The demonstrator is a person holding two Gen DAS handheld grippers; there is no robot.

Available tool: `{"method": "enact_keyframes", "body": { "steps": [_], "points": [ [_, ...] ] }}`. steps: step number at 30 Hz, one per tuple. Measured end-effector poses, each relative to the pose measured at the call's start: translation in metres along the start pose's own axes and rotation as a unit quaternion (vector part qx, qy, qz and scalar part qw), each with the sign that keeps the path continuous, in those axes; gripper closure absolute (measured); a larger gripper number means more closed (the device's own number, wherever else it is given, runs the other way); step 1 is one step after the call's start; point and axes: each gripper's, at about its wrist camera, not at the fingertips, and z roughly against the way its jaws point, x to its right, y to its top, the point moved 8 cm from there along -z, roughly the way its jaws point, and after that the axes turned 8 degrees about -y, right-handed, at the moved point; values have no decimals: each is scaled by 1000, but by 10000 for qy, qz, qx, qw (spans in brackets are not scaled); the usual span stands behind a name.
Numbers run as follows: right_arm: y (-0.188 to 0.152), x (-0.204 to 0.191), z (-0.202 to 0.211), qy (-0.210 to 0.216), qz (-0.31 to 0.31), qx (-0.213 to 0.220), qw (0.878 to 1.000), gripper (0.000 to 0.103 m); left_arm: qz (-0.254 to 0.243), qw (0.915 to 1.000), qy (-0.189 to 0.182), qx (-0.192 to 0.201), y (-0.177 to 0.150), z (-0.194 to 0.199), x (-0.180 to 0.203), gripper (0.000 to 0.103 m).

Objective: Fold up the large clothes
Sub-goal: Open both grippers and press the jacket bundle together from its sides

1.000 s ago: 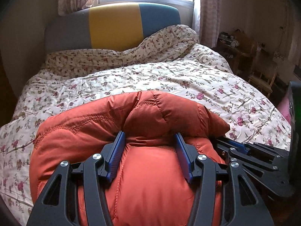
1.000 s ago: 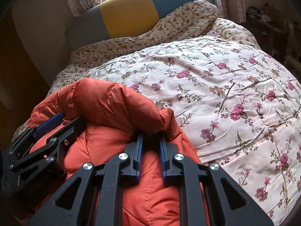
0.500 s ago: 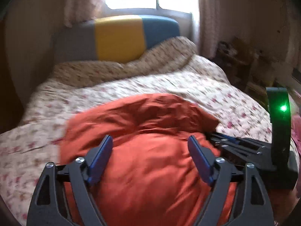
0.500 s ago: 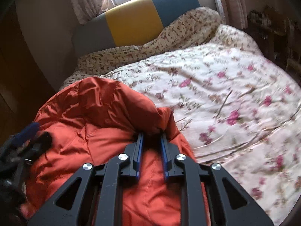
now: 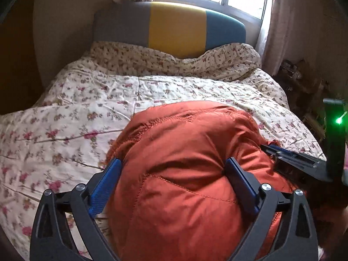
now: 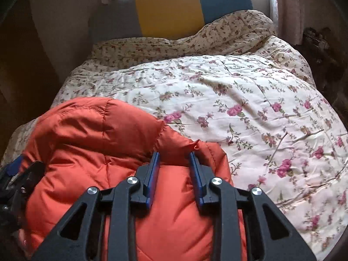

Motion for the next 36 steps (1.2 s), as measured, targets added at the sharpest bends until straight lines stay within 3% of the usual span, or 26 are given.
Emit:
{"method": "enact_keyframes", "body": {
  "steps": [8, 15, 18, 21, 26, 30, 33, 34, 36],
  "points": [
    [-5, 6, -21, 124, -236, -38, 9996, 77, -45, 9999, 155, 34, -4, -22, 1, 5],
    [-5, 2, -5, 23, -96, 76, 9999, 76, -182, 9994, 293, 85, -5, -11, 4, 4],
    [-7, 2, 17, -71, 3, 311, 9995, 70, -254, 9990, 342, 109, -8, 3, 7, 4],
    [-11, 6, 37, -106, -132, 483, 9987, 49, -238, 9989, 376, 121, -11, 19, 9, 4],
    [-26, 15, 64, 14, -492, 687, 9964, 47, -216, 9990, 382, 128, -23, 41, 13, 4],
    [-37, 15, 59, 0, -532, 779, 9955, 43, -191, 9990, 372, 130, -37, 43, 16, 4],
    [-36, 28, 59, 186, -812, 564, 9949, 34, -17, 9998, 189, 100, -41, 41, 12, 4],
    [-37, 32, 64, 172, -858, 528, 9948, 26, 39, 9999, 95, 53, -42, 42, 11, 4],
    [-42, 43, 77, 315, -949, 444, 9940, 25, 72, 10000, -35, 8, -42, 49, 9, 3]
  ]
}}
